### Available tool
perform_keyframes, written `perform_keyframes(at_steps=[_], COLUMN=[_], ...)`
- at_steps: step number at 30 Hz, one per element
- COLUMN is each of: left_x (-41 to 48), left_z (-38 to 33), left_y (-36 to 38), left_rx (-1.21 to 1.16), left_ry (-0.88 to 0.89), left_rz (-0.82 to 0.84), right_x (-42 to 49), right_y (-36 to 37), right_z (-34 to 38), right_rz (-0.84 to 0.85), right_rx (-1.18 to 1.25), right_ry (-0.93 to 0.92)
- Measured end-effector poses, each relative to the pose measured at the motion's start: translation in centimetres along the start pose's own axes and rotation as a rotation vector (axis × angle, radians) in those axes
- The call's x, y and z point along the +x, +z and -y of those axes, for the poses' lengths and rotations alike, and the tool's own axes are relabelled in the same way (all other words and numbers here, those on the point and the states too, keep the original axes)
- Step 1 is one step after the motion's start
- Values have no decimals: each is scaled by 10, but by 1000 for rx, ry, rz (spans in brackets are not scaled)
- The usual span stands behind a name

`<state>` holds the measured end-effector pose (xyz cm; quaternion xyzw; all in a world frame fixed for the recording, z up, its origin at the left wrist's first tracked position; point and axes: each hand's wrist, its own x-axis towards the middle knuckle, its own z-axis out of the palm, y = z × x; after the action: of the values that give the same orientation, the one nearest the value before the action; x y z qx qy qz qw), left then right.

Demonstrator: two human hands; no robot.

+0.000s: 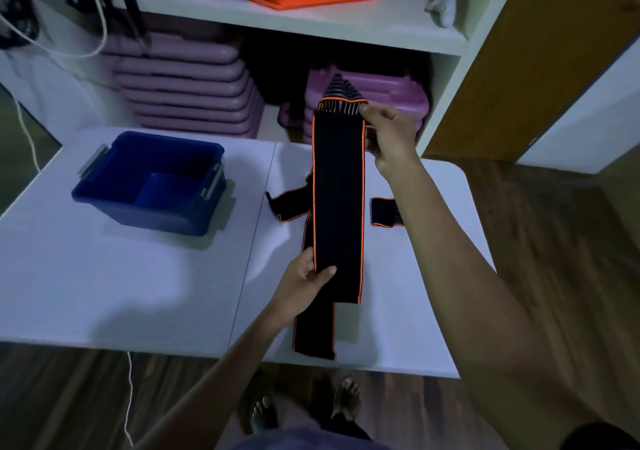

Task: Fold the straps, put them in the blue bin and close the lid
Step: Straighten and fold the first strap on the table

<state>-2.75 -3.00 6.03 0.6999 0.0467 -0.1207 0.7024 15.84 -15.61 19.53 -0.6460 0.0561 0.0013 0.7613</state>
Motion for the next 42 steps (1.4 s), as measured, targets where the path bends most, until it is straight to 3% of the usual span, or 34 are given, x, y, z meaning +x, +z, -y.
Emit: perform_keyframes(at_steps=[8,15,20,24,30,35,37,42], left_x=[-42,-45,-42,-40,-13,12,21,33], left_z=[79,104,99,101,97,102,103,95], left_y=[-22,-27,-26,-30,-29,-35,-38,-36], left_rx=[223,256,653,747,936,1183,1238,1200], left_ry=[-380,-521,-436,-351,-230,-110,-100,-157], left_rz=[59,95,34,-123,-77,-18,-15,-99], right_x=[-8,-22,-15,-24,-63,-104,-113,-130], right_y=[-28,-24,-23,-26,-41,-47,-55,-64], right_z=[-170,-226,-232,-235,-252,-265,-268,-248], right_rz=[-144,-207,-204,-149,-10,159,257,236], right_rx=[-115,-191,-481,-617,-735,-1086,-1204,-946], right_ry=[475,626,482,400,260,-92,-122,-51])
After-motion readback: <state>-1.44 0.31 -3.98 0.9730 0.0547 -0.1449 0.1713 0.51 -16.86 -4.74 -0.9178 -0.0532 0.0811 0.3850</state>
